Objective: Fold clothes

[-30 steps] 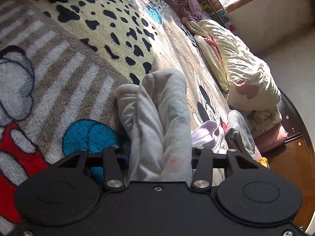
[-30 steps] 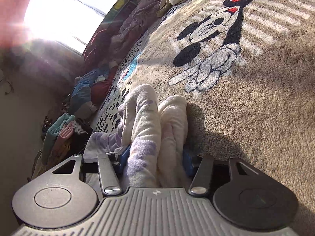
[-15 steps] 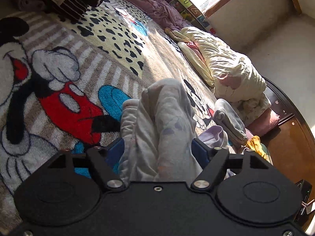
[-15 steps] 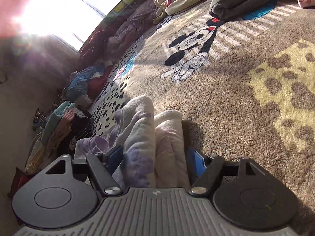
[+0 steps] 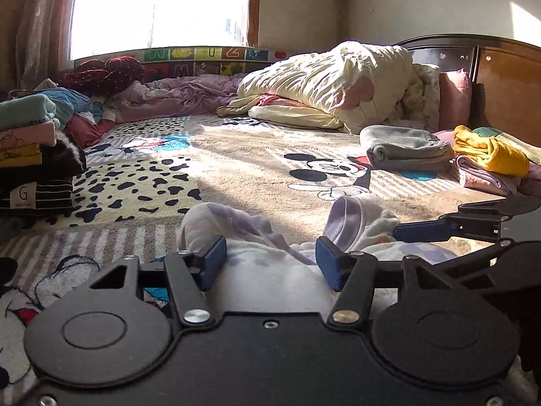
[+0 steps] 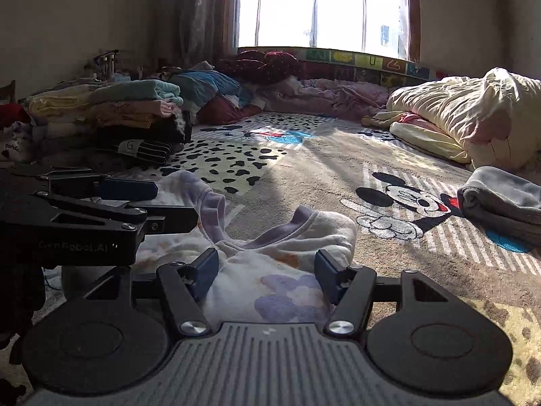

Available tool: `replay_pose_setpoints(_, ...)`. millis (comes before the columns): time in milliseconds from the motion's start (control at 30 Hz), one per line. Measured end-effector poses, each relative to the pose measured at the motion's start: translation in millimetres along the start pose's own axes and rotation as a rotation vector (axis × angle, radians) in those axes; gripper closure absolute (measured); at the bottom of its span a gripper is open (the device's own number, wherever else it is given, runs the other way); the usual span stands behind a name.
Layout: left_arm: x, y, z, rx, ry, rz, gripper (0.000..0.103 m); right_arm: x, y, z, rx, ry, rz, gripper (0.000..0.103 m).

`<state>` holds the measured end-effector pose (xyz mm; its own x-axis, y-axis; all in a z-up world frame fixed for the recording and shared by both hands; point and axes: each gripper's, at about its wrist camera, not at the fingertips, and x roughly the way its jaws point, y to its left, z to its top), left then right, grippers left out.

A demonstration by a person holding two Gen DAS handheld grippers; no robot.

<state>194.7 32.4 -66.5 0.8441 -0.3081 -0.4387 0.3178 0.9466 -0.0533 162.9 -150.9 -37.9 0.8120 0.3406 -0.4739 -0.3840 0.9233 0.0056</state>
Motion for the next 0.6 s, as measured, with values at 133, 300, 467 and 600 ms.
replay_pose_setpoints(133,17,6,-11,0.026,0.034,-0.030,0.046,15,-14,-12,0.090,0.049,0.050,0.039)
replay_pose_setpoints(300,26,11,-15,0.008,0.044,-0.055,0.045,22,-20,-27,0.143,0.040,0.079,0.038)
replay_pose_setpoints(467,25,9,-14,-0.002,0.047,-0.062,0.045,26,-19,-24,0.159,0.065,0.083,0.037)
replay_pose_setpoints(600,20,4,-9,0.018,0.058,-0.040,0.045,25,-19,-14,0.175,0.112,0.070,0.037)
